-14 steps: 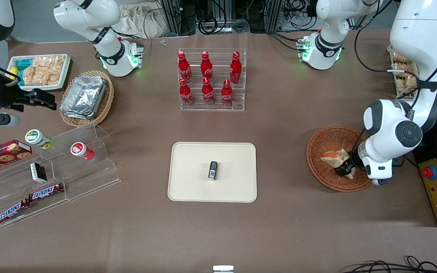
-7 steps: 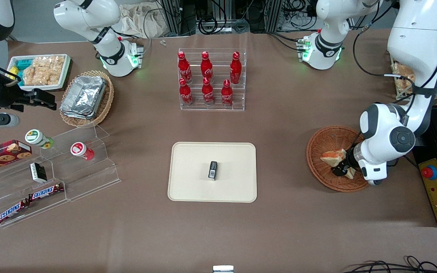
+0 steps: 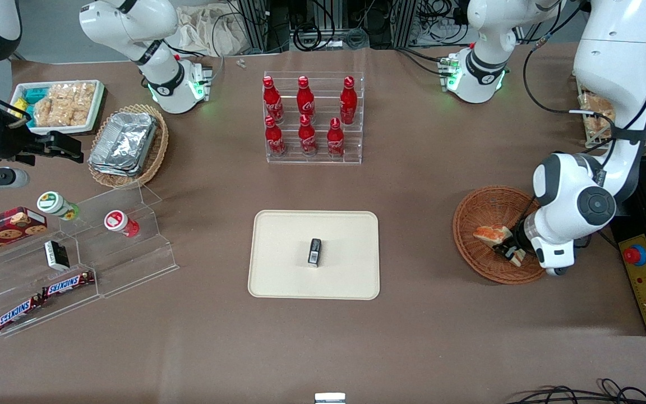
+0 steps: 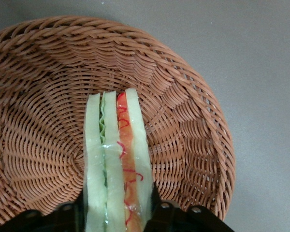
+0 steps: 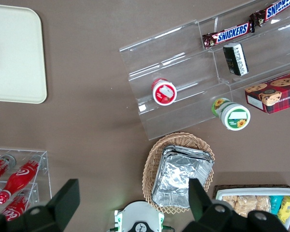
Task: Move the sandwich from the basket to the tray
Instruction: 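Close the left gripper on the sandwich wedge's crust edge, then lift the sandwich and carry it over the cream tray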
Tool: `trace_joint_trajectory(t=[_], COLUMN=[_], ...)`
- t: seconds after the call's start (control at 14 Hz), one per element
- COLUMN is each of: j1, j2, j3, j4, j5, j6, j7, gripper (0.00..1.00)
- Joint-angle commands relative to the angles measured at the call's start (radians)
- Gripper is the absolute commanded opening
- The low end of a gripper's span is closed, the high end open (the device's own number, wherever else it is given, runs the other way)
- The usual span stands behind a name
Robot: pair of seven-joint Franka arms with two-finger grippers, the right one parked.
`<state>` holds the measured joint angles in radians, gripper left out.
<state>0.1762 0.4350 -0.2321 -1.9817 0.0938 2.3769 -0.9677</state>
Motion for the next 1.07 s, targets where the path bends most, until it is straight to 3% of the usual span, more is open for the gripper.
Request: trace_joint_trajectory(t=[0.0,0.14,0.36,0.71,1.0], j1=[-0.001,-0.001,-0.007,-0.027,-0.067], j2=[-0.012,-0.013,-0.048,-0.084,-0.073], j3=[-0.006,-0.006,-0.013,-0.041,-0.121], j4=[0.0,0.032,0.145,0.432,0.543], j5=[0.02,0.02,0.021,0.021,0.023], j6=[0.004,-0.019,-0.224,-0.56,-0.63], j7=[-0.032,-0.026,0.003,0.327,0.569], gripper=[0.0,0.0,0.0,0.0,0.0])
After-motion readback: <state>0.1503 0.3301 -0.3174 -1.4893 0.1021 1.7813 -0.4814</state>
